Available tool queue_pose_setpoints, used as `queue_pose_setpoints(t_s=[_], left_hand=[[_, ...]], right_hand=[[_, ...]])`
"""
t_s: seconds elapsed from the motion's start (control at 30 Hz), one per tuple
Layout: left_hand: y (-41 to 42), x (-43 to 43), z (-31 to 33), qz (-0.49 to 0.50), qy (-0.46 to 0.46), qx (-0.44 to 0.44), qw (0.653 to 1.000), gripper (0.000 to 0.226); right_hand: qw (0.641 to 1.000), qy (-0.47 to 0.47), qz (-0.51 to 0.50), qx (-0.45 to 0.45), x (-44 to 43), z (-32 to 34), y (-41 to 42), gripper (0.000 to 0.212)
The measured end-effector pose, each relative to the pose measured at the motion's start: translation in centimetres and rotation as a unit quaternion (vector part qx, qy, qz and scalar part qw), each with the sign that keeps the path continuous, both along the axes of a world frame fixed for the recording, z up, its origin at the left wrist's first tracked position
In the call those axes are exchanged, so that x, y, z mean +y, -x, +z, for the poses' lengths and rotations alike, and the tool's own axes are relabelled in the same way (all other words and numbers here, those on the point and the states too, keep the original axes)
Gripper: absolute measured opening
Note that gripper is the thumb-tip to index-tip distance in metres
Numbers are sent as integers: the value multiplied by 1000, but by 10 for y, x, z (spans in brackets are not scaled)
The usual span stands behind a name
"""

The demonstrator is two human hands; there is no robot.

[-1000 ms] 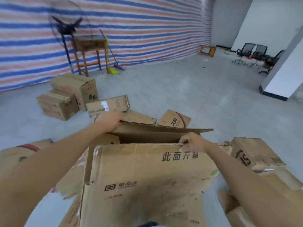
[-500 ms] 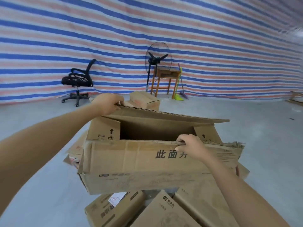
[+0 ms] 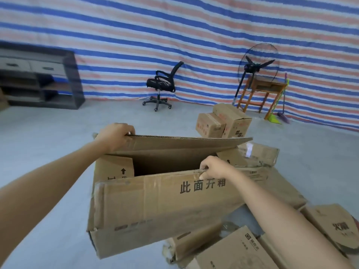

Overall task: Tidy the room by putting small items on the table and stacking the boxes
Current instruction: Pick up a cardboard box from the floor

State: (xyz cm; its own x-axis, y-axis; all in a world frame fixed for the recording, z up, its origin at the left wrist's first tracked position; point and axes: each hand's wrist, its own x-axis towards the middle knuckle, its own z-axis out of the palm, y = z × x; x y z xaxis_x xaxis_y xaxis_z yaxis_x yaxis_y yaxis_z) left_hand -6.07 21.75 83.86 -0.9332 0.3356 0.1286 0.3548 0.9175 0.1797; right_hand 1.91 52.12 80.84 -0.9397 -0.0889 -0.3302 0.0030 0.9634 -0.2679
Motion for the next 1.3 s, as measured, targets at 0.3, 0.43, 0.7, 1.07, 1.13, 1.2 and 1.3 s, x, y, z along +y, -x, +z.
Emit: queue_pose_setpoints(t_s=[0.3, 0.43, 0.7, 1.07, 1.13, 1.2, 1.3], left_hand=[[-15, -202, -39, 148, 14, -30, 988, 23], [-14, -264, -41, 211, 24, -42, 976, 25], [4, -334, -56, 314, 23, -67, 947, 27], [87, -406, -77, 475, 4, -85, 876, 23], [95, -412, -83, 505, 3, -80, 859, 22], [98, -416, -87, 534, -6, -79, 842, 20], [97, -426, -92, 573, -27, -79, 815, 21]], right_hand=[[977, -59, 196, -56, -197, -47, 78, 25], [957, -76, 272, -64, -262, -50, 107, 22], [922, -54, 376, -73, -349, -70, 194, 15], [876, 1, 478, -67, -459, -95, 353, 22], [866, 7, 496, -57, -478, -101, 369, 10], [856, 16, 514, -56, -497, -107, 379, 10], [839, 15, 543, -39, -521, -117, 389, 14]])
